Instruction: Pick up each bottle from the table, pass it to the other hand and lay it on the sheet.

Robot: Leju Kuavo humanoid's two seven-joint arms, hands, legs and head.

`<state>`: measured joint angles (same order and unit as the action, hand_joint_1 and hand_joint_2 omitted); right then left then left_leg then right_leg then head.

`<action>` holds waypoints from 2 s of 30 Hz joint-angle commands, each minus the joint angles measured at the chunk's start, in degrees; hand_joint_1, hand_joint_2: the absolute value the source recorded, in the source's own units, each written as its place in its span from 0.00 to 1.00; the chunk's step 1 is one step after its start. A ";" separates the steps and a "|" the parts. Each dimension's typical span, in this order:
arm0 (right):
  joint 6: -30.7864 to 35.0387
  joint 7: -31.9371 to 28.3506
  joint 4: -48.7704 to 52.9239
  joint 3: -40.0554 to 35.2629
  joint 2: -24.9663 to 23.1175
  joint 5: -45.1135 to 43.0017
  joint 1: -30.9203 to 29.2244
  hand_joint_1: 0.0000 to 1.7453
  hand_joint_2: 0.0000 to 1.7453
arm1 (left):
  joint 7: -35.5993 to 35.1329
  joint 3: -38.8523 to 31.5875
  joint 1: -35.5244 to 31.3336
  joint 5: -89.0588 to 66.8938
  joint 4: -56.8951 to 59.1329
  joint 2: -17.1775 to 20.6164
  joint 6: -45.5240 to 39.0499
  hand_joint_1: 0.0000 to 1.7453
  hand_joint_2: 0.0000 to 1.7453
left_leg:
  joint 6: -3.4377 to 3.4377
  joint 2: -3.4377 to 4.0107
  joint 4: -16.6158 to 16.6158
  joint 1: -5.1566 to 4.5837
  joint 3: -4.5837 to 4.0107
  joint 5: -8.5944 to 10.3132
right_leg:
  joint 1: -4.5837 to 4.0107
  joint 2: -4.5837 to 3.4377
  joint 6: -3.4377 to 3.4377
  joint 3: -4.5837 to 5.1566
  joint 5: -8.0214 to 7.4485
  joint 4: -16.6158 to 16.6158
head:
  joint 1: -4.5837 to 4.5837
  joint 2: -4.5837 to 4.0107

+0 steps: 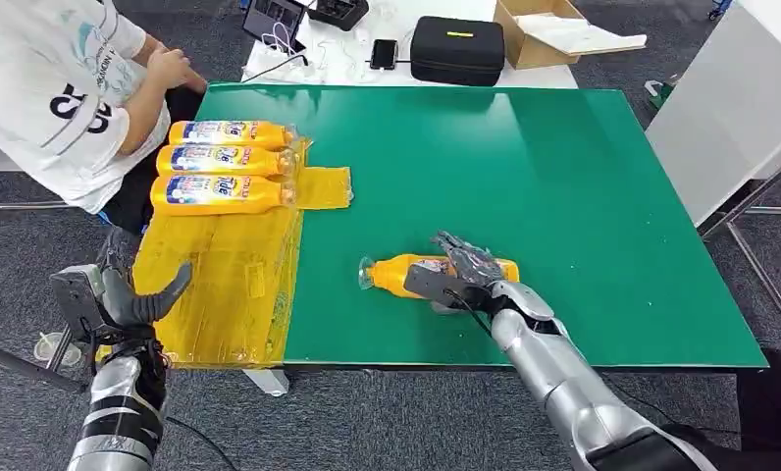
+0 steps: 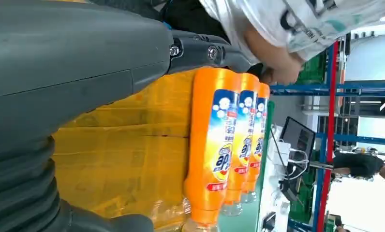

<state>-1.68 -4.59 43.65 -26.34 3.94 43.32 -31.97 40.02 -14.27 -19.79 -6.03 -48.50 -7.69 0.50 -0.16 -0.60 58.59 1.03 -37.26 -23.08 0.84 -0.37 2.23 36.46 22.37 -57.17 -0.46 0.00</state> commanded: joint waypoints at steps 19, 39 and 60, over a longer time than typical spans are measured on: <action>-9.80 2.58 -8.44 -14.66 6.06 1.62 -6.24 1.00 1.00 | -0.95 -2.02 -4.32 3.01 10.24 -0.16 2.60 0.00 1.00 | 0.07 -0.07 -0.08 0.03 0.49 -0.03 | -0.07 0.17 -0.10 -0.55 0.05 0.13 | 0.00 0.00; 20.18 -6.39 15.98 5.71 -1.69 -6.41 11.04 1.00 1.00 | -5.71 3.46 1.51 6.80 0.20 -3.45 7.01 0.00 1.00 | 0.03 0.12 -0.02 0.01 0.50 -0.22 | -0.07 0.00 -0.14 -0.45 0.14 0.00 | -0.02 0.00; 41.68 -33.30 21.69 24.12 -16.64 1.75 21.47 1.00 1.00 | -18.55 25.37 5.50 29.52 -6.76 -2.39 30.87 0.00 1.00 | 0.08 0.11 -0.10 0.06 0.44 -0.25 | -0.11 -0.02 -0.15 -0.46 0.17 0.12 | 0.00 0.00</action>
<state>39.71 -37.35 70.47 -6.05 -10.21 45.14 -9.53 21.92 5.99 -13.36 22.95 -56.35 -12.68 31.15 -0.15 -0.64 58.58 1.06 -37.31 -23.17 0.81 -0.35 2.23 36.47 22.42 -57.16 -0.46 0.00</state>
